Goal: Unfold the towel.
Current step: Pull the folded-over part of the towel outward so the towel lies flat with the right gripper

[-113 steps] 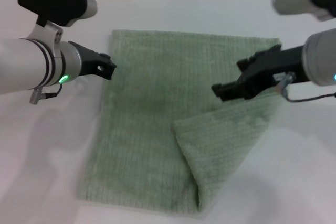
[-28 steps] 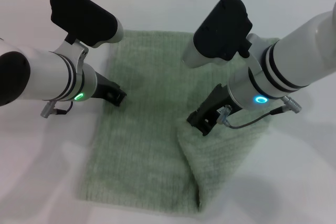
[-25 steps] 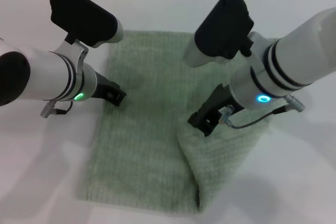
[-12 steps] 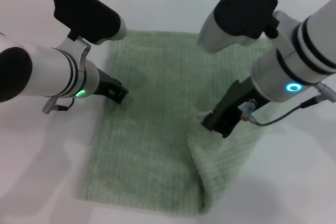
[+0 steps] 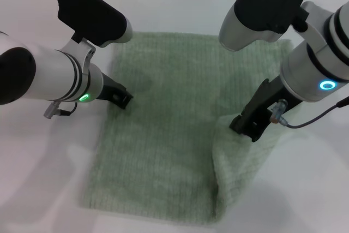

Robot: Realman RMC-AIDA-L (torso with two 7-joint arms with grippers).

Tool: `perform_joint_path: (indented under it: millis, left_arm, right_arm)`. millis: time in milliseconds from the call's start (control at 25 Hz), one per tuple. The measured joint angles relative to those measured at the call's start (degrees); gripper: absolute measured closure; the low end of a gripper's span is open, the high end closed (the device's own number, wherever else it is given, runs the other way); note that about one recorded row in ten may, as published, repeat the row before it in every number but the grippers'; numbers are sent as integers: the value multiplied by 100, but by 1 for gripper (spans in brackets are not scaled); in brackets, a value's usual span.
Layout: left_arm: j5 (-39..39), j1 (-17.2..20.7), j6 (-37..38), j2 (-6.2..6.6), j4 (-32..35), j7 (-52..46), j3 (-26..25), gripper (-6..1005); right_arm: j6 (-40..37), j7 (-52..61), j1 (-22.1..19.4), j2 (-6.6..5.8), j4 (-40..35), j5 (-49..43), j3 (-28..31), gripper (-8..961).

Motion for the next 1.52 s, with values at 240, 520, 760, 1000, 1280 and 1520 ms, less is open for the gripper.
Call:
perform_joint_path:
  millis: [240,520,760,1000,1280,1520]
  left_arm:
    - [1,-25,-2,-2,75,1,0,1000]
    - [1,-45,-2,-2,91,-16,-2,1000]
    - [1,-63,1,-2,91,-23,10,1000]
    - [1,-100,3,-2,101,-39,13,1000]
    - [1,-124,-1,-2,106,-47,22,1000]
    - [1,-134,2,-2,106,-52,28,1000]
  right_arm:
    - [-330,101,12,3,-222,-23,31,955]
    - [-649,240,81,3,-197,-28,-23,954]
    - [-1004,384,93,7,-233,-150,-42,954]
    - [-1240,499,148,14,-221,-328,-120,954]
    - [-1505,651,228,22,-88,-460,-317,954]
    - [-1543,677,251,22,330,-489,-438,954]
